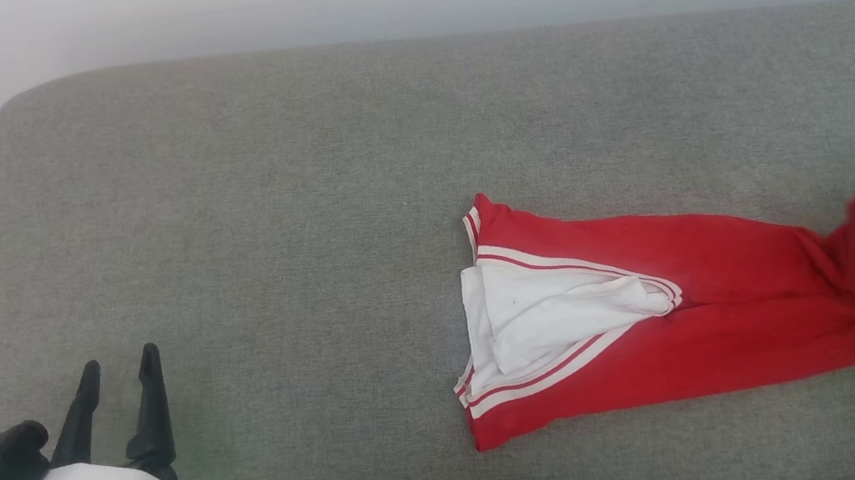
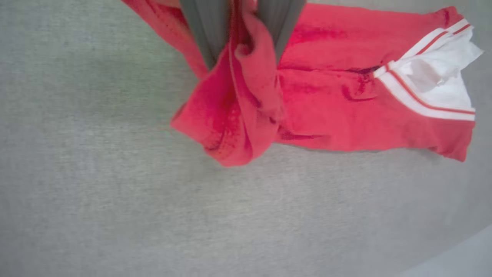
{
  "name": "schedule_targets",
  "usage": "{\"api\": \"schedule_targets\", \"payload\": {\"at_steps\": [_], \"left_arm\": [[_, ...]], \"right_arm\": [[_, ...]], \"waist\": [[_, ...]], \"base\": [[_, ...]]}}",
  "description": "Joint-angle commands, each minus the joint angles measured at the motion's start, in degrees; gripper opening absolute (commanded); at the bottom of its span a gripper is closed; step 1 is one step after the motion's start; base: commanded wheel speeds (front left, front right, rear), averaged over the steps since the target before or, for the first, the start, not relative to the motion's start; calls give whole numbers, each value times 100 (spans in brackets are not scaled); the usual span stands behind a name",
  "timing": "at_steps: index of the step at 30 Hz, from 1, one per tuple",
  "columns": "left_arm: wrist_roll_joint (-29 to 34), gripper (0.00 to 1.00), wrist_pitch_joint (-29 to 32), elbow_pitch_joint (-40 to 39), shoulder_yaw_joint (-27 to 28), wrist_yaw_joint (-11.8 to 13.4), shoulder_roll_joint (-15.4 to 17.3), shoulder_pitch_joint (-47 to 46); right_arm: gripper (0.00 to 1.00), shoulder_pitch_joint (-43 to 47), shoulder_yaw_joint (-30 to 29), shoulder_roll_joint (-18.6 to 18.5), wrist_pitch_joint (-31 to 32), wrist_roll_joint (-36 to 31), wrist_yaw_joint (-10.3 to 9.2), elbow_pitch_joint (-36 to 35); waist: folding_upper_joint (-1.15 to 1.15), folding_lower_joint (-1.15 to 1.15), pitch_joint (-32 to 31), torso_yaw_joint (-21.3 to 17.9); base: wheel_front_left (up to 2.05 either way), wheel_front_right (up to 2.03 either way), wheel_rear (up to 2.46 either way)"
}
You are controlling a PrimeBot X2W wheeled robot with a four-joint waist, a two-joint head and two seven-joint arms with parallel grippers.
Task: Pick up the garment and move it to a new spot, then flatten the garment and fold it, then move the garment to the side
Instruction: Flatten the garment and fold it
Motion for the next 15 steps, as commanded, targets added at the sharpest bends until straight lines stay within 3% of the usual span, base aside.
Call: {"api": "schedule_targets", "payload": {"at_steps": [1,7,15], "left_arm": [[12,100,-2,-6,-14,-22,-11,45],[20,100,51,18,-116,-59,-55,-50],[72,100,128,112,-309,-157,-125,-238]], "right_arm": [[0,91,90,141,74,37,-3,-222],[0,229,543,741,330,-100,-3,-1123],[0,62,945,1343,397,-314,-3,-1190]], "waist": [[0,0,-29,30],[0,0,-117,240],[0,0,-168,628]], "base": [[0,0,0],[0,0,0],[0,0,0]]}}
